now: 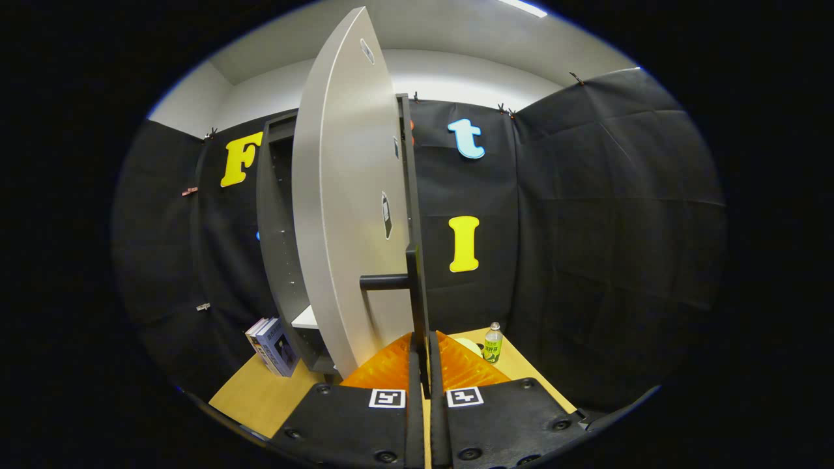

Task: Open the shoe cabinet door, grab the shoes and put them into the shoe cabinet, then close the shoe cabinet door.

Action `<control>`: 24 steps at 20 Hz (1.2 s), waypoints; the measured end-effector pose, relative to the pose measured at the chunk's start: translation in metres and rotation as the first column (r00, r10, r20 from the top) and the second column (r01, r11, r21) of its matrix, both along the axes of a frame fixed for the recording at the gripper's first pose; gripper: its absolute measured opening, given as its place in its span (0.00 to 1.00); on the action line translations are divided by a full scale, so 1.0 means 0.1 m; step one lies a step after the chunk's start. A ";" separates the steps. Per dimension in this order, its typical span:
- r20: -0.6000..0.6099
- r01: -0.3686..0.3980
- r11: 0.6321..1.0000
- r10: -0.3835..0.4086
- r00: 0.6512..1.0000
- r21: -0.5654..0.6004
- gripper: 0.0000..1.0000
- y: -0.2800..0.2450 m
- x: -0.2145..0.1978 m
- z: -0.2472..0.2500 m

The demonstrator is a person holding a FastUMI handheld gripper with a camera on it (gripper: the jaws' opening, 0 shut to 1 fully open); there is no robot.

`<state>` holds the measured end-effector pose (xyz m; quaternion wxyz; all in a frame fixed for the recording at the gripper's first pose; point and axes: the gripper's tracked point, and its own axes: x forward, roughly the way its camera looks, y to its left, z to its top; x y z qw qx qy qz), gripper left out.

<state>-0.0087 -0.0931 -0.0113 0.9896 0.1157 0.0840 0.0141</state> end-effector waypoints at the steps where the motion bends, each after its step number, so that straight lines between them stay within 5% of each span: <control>1: 0.002 -0.005 1.000 0.005 1.000 0.000 0.08 -0.04 -0.01 -0.01; 14: 0.034 0.003 0.999 -0.005 0.999 0.036 0.14 -0.36 -0.23 0.07; 18: 0.044 0.020 1.000 -0.021 0.999 0.017 0.09 -0.37 -0.41 0.16; 21: 0.040 -0.076 0.996 0.075 0.996 0.042 0.09 -0.07 -0.63 0.13; 24: -0.030 -0.206 0.978 0.207 0.978 0.032 0.31 0.47 -0.83 -0.10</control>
